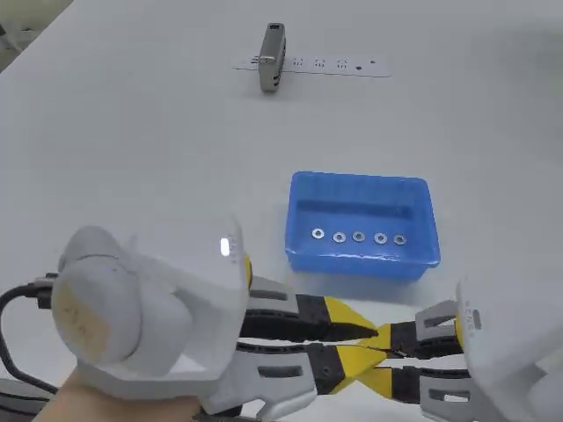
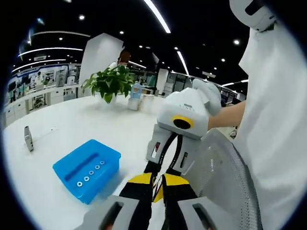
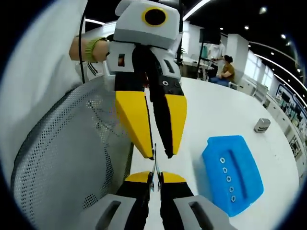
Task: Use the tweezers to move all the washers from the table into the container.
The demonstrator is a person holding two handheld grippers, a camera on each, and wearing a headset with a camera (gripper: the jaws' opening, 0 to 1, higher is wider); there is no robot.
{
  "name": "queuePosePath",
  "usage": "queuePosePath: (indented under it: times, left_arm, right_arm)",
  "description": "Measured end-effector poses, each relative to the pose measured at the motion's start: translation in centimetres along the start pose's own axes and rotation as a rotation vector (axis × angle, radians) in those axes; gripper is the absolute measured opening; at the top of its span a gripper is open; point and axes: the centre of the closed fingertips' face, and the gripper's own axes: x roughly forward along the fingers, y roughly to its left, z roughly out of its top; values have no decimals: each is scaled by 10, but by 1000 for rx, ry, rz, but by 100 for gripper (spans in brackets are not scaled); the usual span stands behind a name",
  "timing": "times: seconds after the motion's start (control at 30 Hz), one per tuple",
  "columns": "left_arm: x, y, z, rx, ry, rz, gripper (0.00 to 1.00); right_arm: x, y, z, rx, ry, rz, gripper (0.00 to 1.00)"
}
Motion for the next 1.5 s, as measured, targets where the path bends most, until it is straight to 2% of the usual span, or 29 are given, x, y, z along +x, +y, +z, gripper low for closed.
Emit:
queuePosePath:
  times: [0.13,0.27,0.37,0.43,0.63,0.9,0.97,1.03,1.27,1.37,1.5]
  left_arm:
    - [-1,2,-4,18,22,2,0]
    - [-2,6,-12,54,66,0,0]
    - [0,13,-28,118,149,2,0]
    - [1,14,-35,158,181,-2,0]
    - [5,22,-58,190,272,-9,0]
    - [7,33,-73,169,309,-8,0]
    - [6,34,-76,163,326,-4,5]
    - [5,34,-77,155,327,-4,7]
    - [5,35,-79,157,334,2,0]
    - [5,36,-78,160,332,2,0]
    - [5,37,-80,188,348,-10,0]
  right_arm:
    - [-1,-2,-5,-3,15,-7,3]
    - [-1,-3,-10,-1,30,-14,3]
    - [2,-5,-18,-9,58,-24,3]
    - [6,-6,-23,-17,78,-27,3]
    - [18,-8,-34,-45,121,-27,3]
    - [20,-10,-38,-32,109,-26,2]
    - [19,-11,-39,-32,110,-30,2]
    - [18,-13,-39,-21,99,-33,2]
    - [19,-11,-39,-27,98,-25,2]
    - [21,-12,-39,-29,100,-24,2]
    - [21,-11,-39,-20,94,-24,3]
